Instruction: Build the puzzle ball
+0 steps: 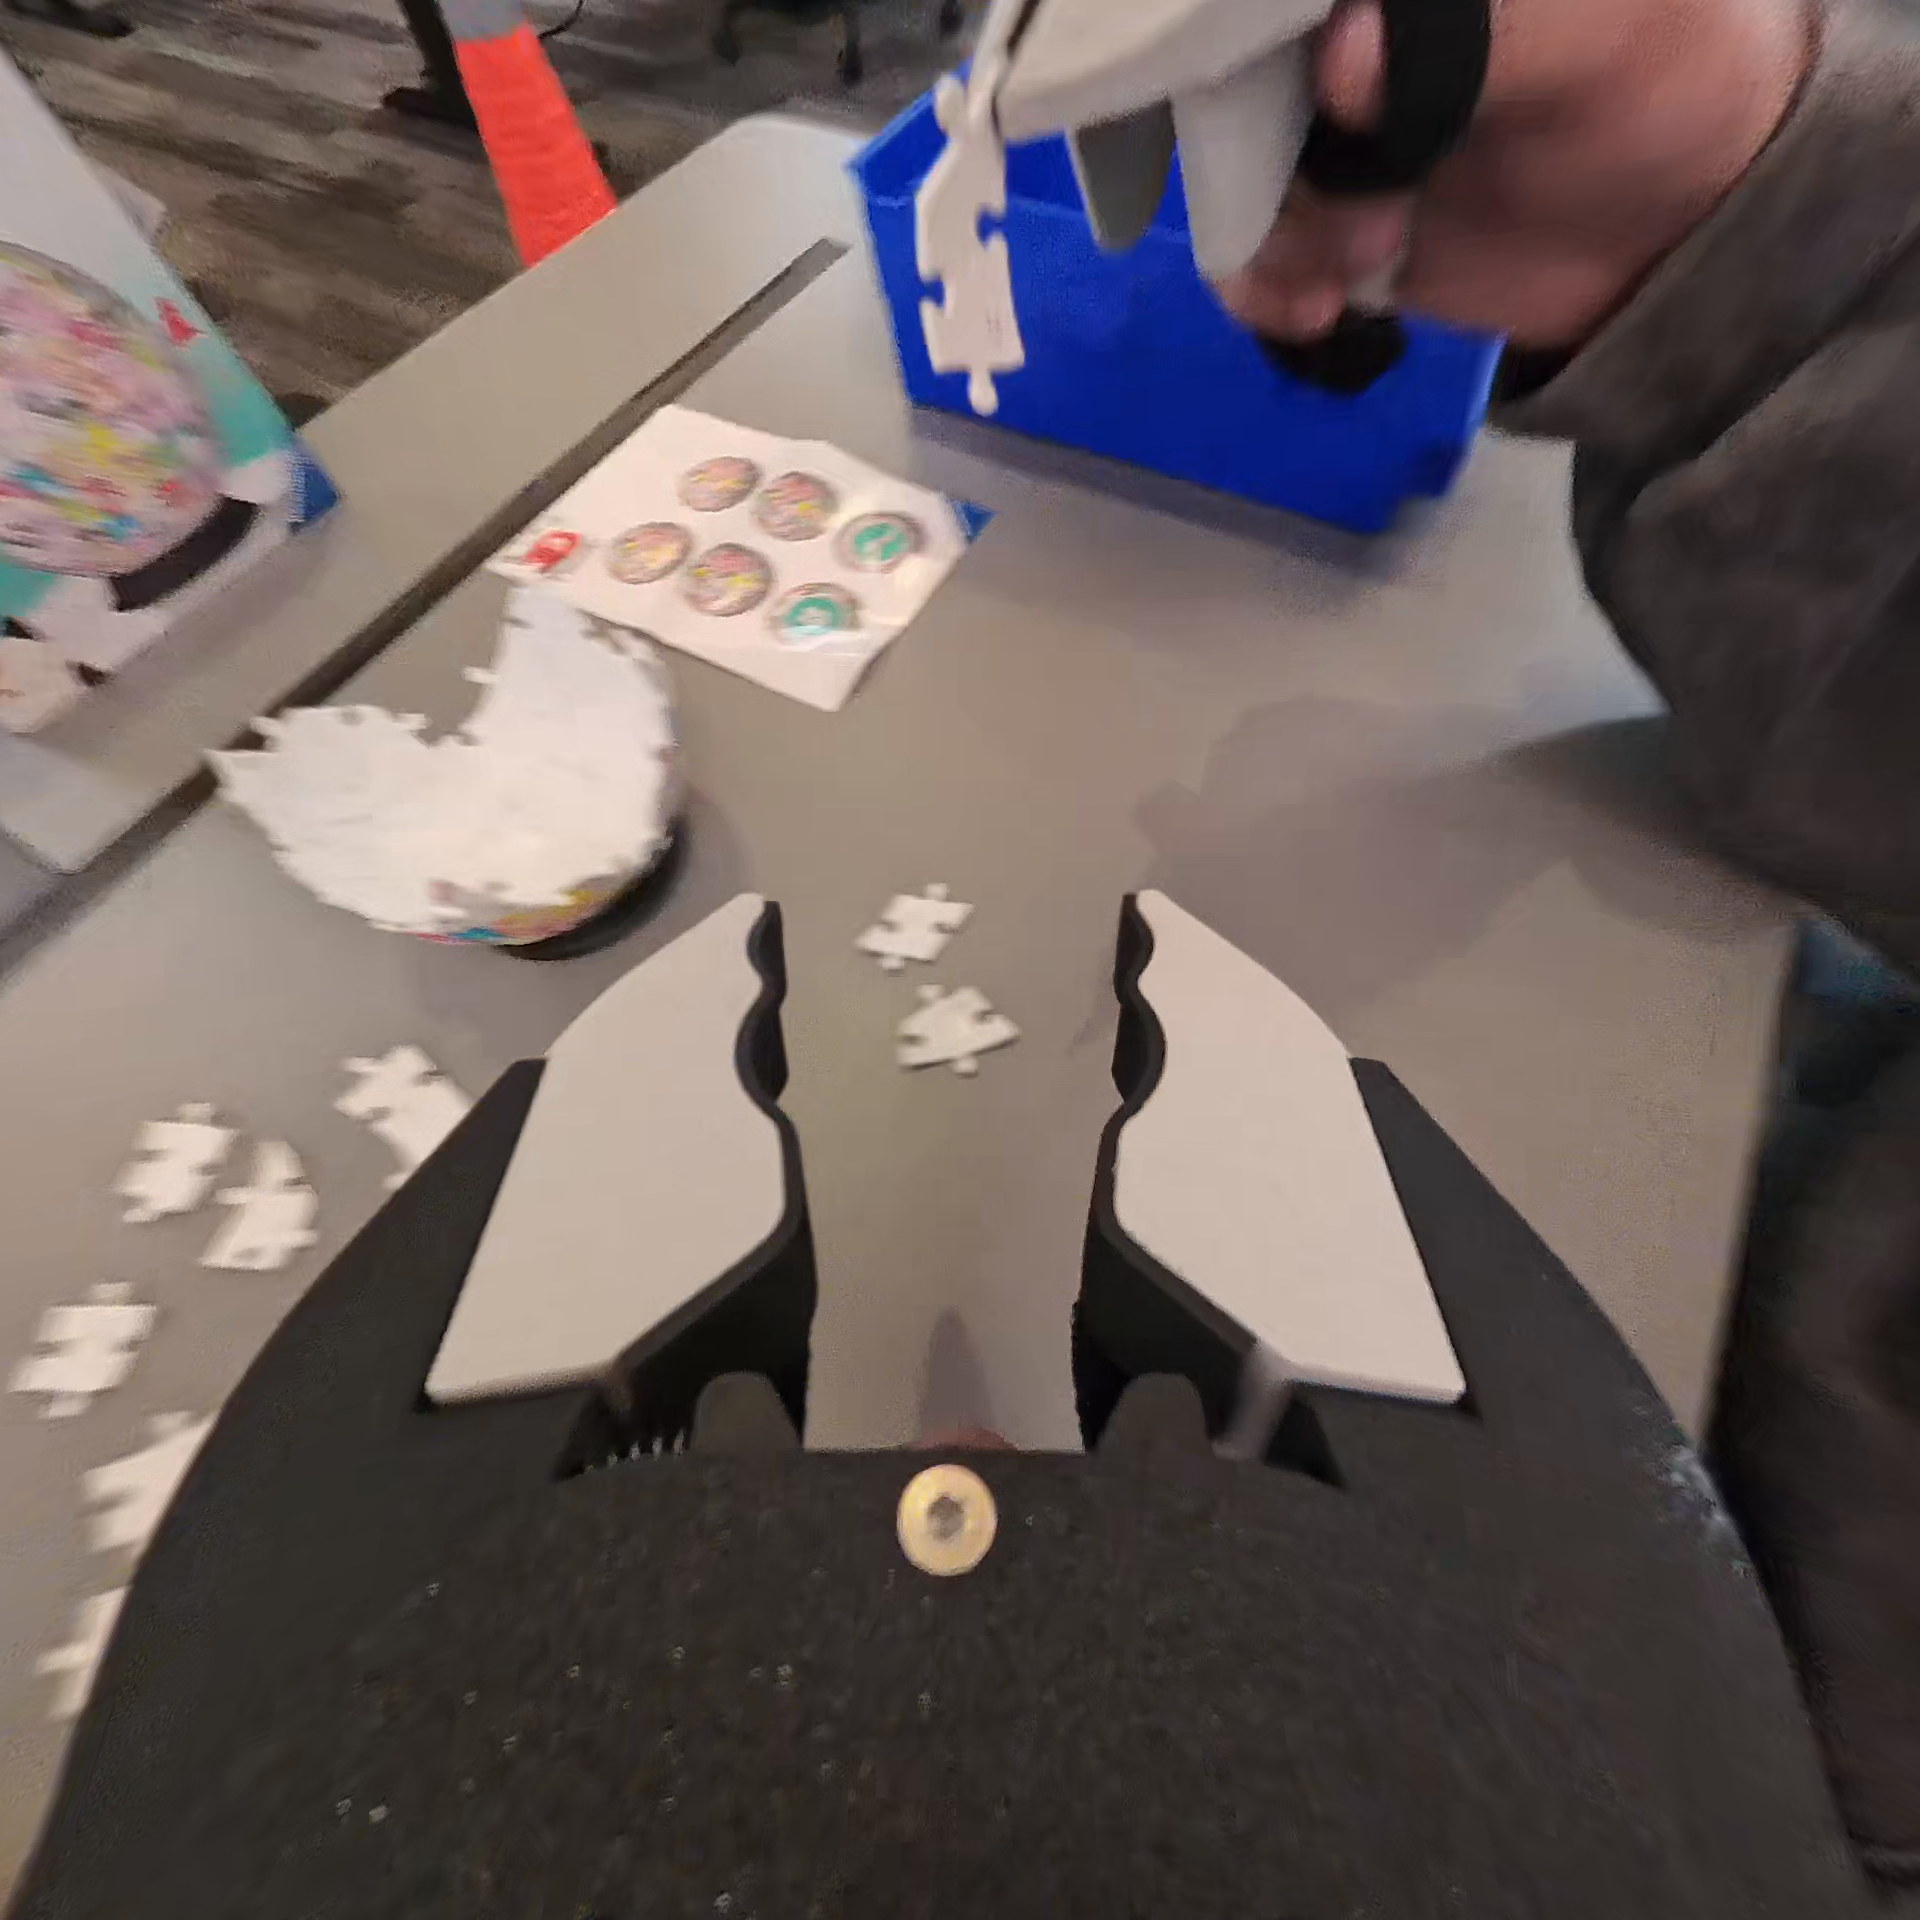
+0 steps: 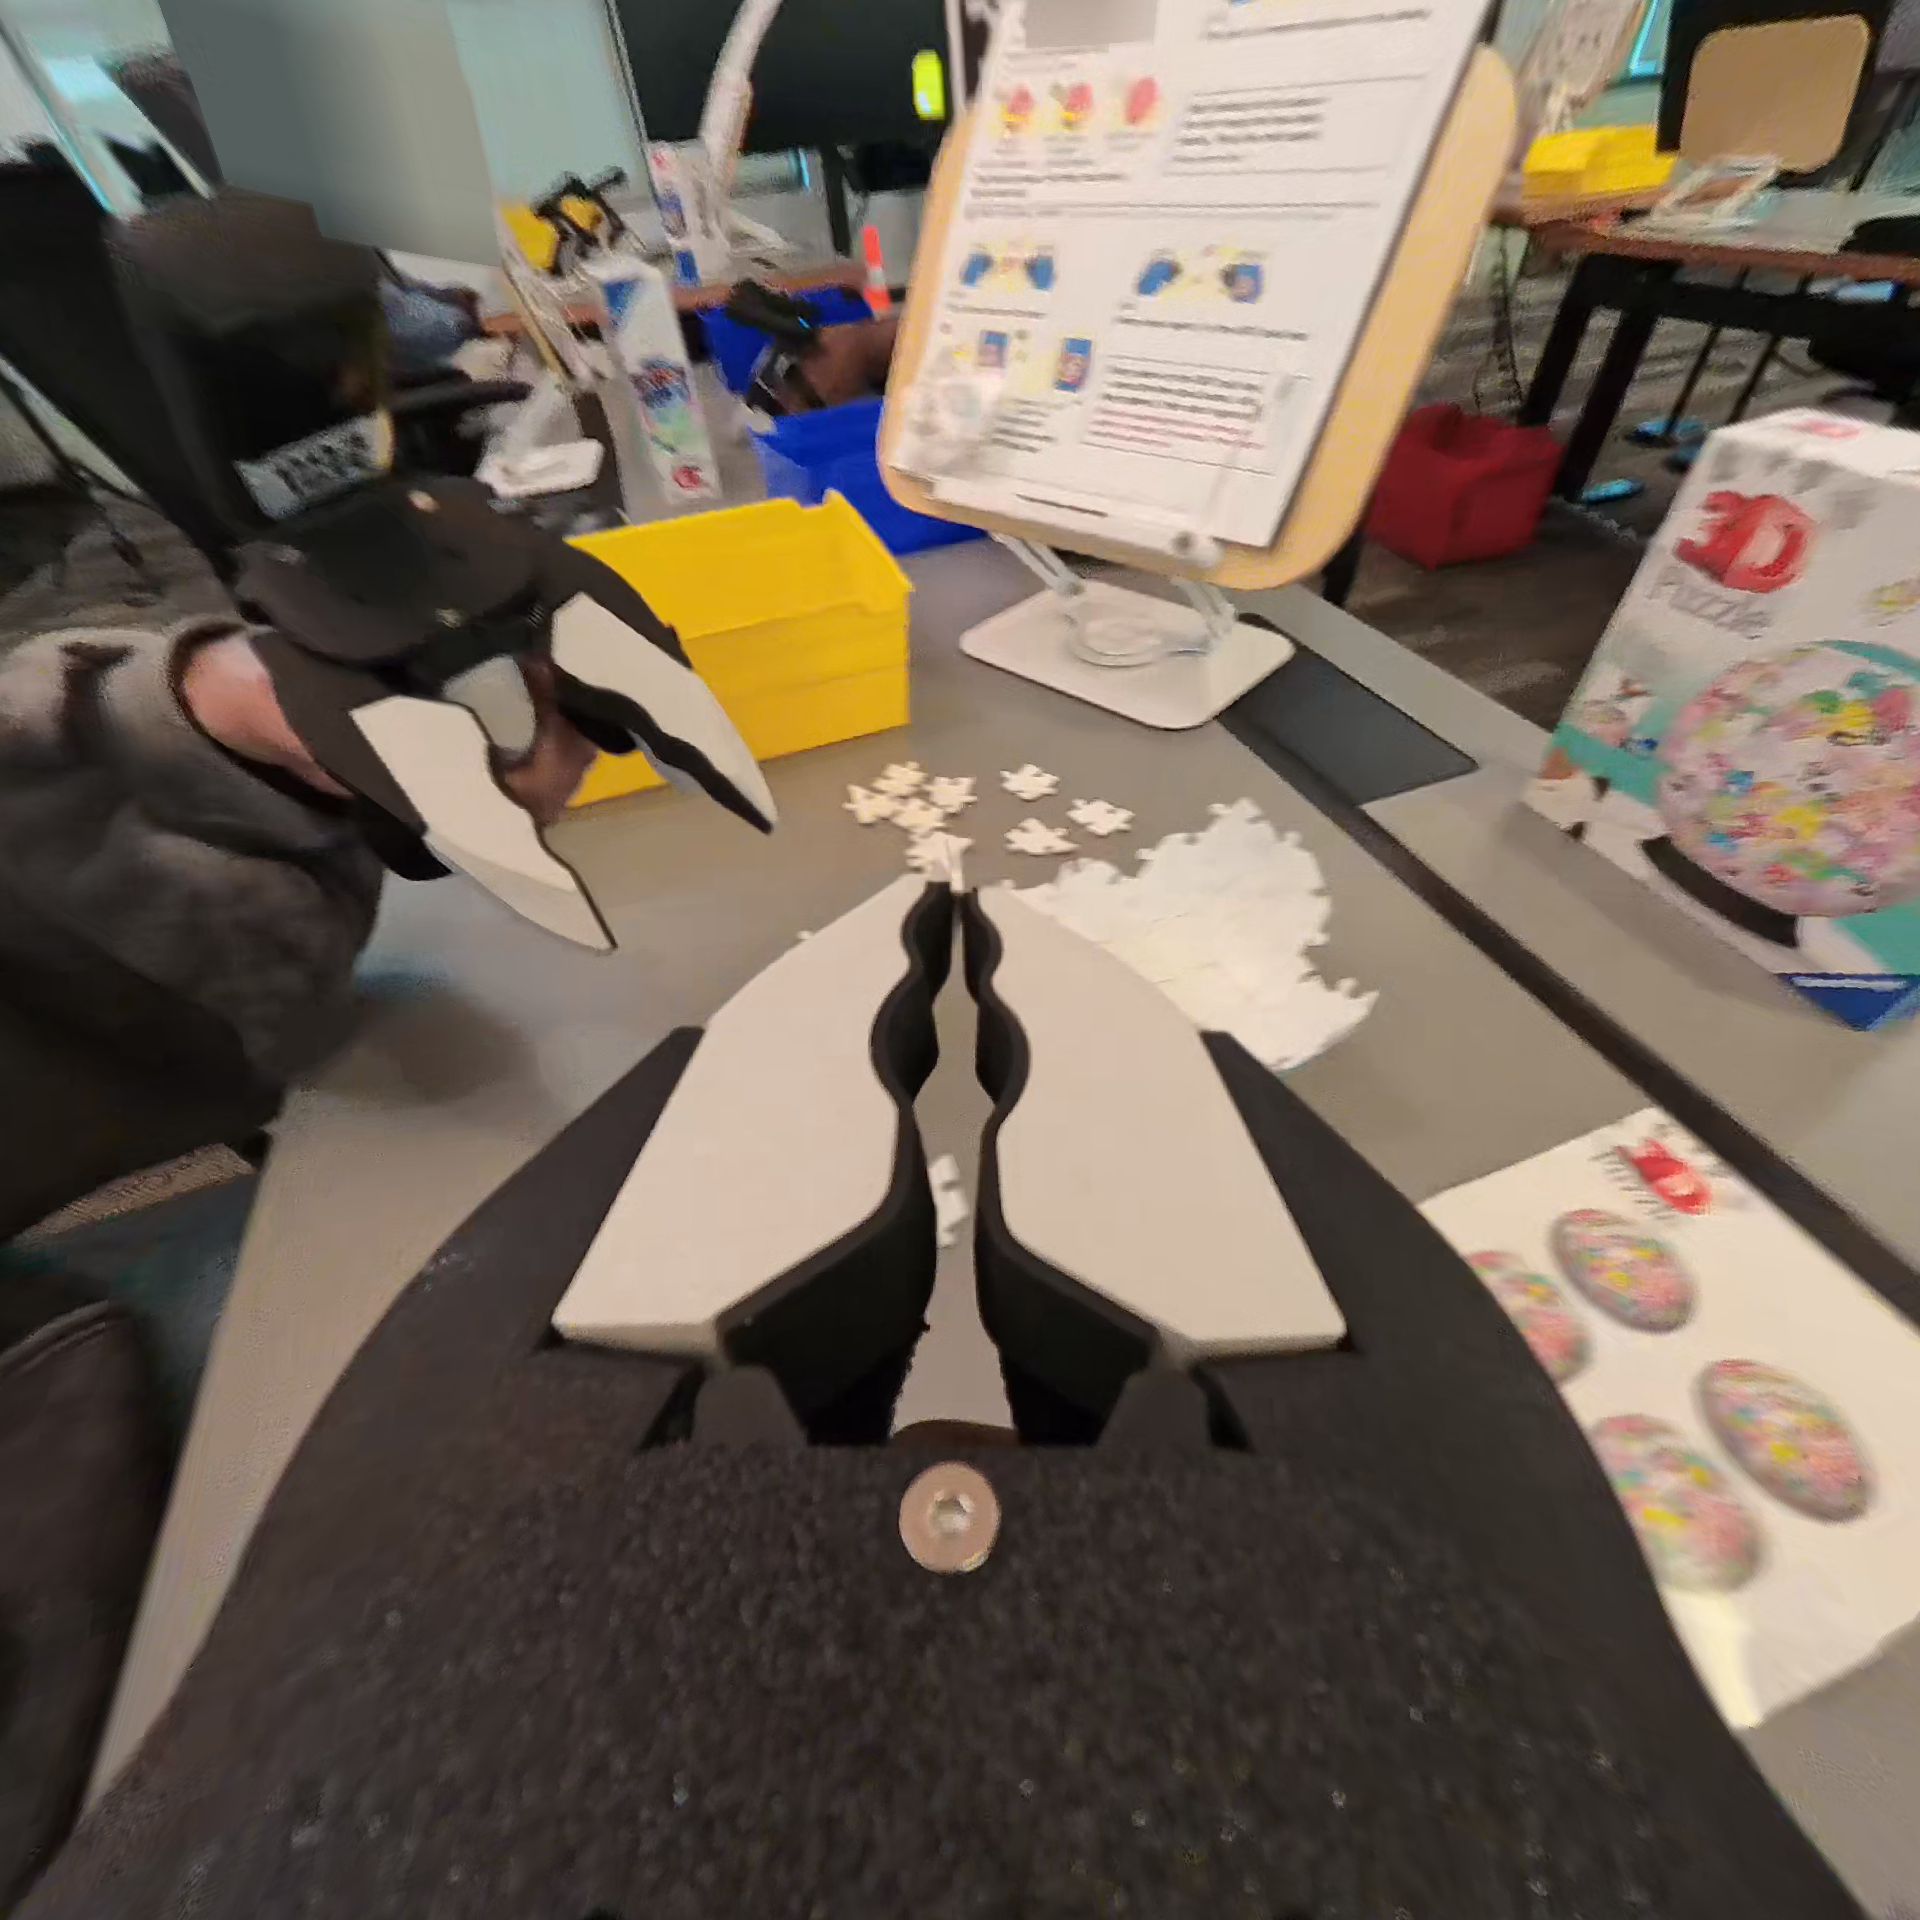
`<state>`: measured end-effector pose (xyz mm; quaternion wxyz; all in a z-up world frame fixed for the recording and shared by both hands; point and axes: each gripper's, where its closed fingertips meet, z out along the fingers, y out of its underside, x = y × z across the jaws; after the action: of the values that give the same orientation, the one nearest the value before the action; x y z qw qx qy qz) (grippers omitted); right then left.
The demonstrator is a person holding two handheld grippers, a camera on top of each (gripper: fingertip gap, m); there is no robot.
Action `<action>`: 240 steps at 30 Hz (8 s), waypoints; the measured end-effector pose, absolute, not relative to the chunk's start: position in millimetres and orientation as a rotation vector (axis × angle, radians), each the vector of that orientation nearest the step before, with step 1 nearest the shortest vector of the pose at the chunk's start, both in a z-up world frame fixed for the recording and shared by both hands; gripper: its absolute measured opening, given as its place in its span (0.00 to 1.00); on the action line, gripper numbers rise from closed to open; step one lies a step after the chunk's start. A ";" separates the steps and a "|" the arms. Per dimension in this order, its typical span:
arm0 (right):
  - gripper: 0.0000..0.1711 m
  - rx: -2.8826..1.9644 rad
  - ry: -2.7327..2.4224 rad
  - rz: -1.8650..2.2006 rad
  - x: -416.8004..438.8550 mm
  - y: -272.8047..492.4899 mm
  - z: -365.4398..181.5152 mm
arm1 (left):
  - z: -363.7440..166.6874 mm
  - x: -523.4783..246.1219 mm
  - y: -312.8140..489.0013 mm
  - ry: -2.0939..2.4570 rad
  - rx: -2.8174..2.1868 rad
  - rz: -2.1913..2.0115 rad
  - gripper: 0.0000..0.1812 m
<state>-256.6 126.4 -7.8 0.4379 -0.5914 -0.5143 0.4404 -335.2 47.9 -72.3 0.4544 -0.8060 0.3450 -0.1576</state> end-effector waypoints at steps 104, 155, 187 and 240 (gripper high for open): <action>0.01 -1.646 -1.737 1.000 -387.8 279.7 -110.3 | -120.2 -389.8 276.8 1.223 -2.160 -0.679 0.12; 0.01 -1.853 -2.043 0.551 -377.1 294.9 -154.2 | -130.9 -427.5 278.9 1.108 -2.264 -0.730 0.18; 0.01 -1.872 -2.022 0.562 -376.7 303.7 -156.9 | -152.8 -398.2 288.3 1.360 -2.318 -0.736 0.11; 0.02 -1.695 -1.983 0.519 -379.0 314.7 -158.4 | -177.1 -389.6 305.1 1.429 -2.396 -0.638 0.01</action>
<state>-379.0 314.7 -158.4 0.2387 -0.6189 -0.7239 0.1895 -389.6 305.1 -177.1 0.1396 -0.8290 0.4945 -0.2206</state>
